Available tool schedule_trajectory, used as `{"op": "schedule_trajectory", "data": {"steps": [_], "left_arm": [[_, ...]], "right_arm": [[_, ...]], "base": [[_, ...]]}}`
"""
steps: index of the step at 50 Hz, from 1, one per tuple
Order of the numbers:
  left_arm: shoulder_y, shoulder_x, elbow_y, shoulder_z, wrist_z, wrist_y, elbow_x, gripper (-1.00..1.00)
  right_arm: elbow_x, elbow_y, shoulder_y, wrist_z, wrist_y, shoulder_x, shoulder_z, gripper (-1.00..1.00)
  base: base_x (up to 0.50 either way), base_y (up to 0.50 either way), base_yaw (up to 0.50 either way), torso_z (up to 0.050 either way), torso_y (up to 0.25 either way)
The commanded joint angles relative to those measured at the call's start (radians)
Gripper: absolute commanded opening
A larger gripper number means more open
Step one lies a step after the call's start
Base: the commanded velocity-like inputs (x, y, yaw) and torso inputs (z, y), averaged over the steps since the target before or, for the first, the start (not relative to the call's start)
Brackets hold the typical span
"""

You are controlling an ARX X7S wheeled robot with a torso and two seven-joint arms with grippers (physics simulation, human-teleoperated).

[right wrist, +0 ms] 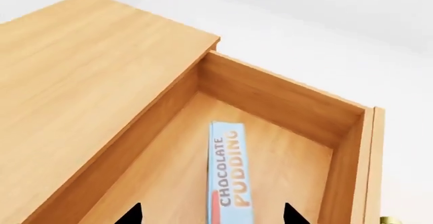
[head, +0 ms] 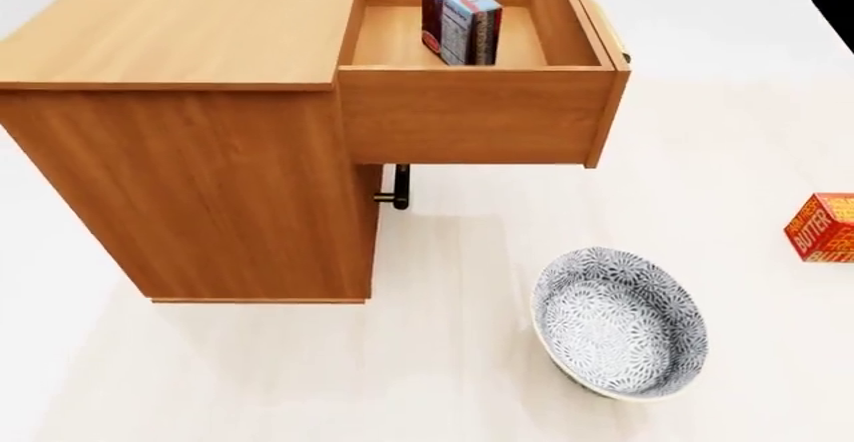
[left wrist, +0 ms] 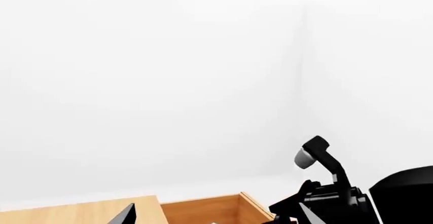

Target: Put the chocolate pudding in the top drawer of the cabinet and close it.

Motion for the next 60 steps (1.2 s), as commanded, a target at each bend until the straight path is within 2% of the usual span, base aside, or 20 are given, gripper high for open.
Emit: {"op": "schedule_trajectory", "data": {"steps": [1,3,10,13,18,29,35,38,46,60], "left_arm": [[0.006,0.002,-0.002,0.003,0.013,0.005,0.015,1.00],[0.006,0.002,-0.001,0.003,0.012,0.006,0.014,1.00],[0.003,-0.006,0.008,0.000,-0.002,0.011,0.002,1.00],[0.001,-0.007,0.009,-0.001,-0.006,0.013,-0.001,1.00],[-0.004,-0.005,0.008,0.001,-0.004,0.016,0.002,1.00],[0.018,-0.014,0.020,-0.015,-0.002,0.032,0.014,1.00],[0.044,-0.009,0.026,-0.026,0.017,0.048,0.042,1.00],[0.051,-0.007,0.026,-0.029,0.026,0.052,0.054,1.00],[0.077,-0.003,0.029,-0.034,0.041,0.064,0.073,1.00],[0.085,-0.001,0.029,-0.034,0.048,0.073,0.081,1.00]], "right_arm": [[0.122,0.002,0.016,-0.009,-0.066,0.000,-0.153,1.00],[0.209,0.002,0.025,-0.018,-0.088,0.000,-0.226,1.00],[0.626,0.002,0.054,-0.093,-0.211,0.007,-0.618,1.00],[0.747,0.002,0.051,-0.111,-0.254,0.028,-0.710,1.00],[0.821,0.002,0.001,-0.093,-0.355,0.067,-0.787,1.00],[0.820,-0.012,-0.153,-0.070,-0.615,0.186,-0.777,1.00],[0.786,-0.235,-0.155,-0.010,-0.842,0.250,-0.761,1.00],[0.776,-0.276,-0.178,0.014,-0.899,0.275,-0.755,1.00],[0.780,-0.251,-0.275,0.056,-0.924,0.324,-0.723,1.00],[0.755,-0.234,-0.327,0.071,-0.928,0.344,-0.684,1.00]], "base": [[0.00,0.00,0.00,0.000,0.191],[0.00,0.00,0.00,0.000,0.190],[0.00,0.00,0.00,0.000,0.189],[0.00,0.00,0.00,0.000,0.190],[0.00,0.00,0.00,0.000,0.189],[0.00,0.00,0.00,0.000,0.126],[0.00,0.00,0.00,0.000,0.000],[0.00,0.00,0.00,0.000,0.000],[0.00,0.00,0.00,0.000,0.000],[0.00,0.00,0.00,0.000,0.000]]}}
